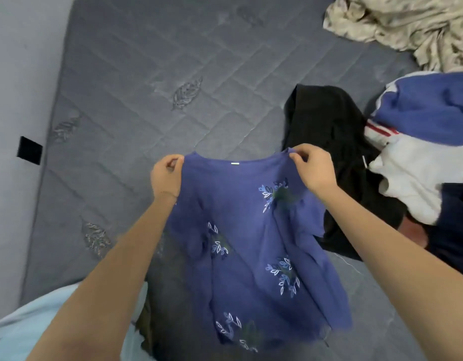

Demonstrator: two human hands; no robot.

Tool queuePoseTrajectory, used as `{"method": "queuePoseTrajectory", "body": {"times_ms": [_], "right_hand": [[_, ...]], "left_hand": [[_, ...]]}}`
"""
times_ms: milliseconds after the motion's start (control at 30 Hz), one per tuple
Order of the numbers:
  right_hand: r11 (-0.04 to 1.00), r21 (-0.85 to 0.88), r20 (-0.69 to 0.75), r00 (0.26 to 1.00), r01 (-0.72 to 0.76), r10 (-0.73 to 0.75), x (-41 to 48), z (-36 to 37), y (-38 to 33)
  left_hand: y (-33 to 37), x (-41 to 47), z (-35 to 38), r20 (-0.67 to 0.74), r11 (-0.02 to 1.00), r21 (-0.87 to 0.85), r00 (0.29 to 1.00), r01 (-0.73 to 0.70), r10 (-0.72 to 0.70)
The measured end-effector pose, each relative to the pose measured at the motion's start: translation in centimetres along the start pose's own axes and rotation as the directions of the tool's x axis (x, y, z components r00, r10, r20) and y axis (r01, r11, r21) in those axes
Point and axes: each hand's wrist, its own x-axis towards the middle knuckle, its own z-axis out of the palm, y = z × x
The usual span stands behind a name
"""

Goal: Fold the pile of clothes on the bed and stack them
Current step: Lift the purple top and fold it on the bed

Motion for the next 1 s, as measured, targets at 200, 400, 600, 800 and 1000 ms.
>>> {"method": "queuePoseTrajectory", "body": {"times_ms": [200,400,600,800,1000], "right_hand": [[0.979,-0.206,0.054,0.999,0.002,0.009,-0.8,5.2,3.5],[0.953,-0.288,0.147,0.979,-0.095,0.142,-5.6,5.9,7.3],[0.933,-0.267,0.154,0.945,-0.242,0.289,-10.9,6.0,11.2],[0.923,0.043,0.050,0.923,-0.383,0.381,-10.8,6.0,13.2],[0.844,0.224,0.009,0.866,-0.488,0.499,-7.2,5.4,13.5]], "left_hand": [[-5.5,-0.1,2.8,0.012,0.950,0.290,0.993,-0.115,0.116],[-9.0,-6.1,4.2,0.246,0.854,0.449,0.955,-0.263,0.165],[-12.5,-13.4,5.6,0.515,0.757,0.493,0.845,-0.429,0.144],[-14.5,-14.9,6.1,0.564,0.658,0.582,0.820,-0.477,0.095],[-11.6,-13.8,8.4,0.472,0.751,0.488,0.858,-0.445,0.202]]}}
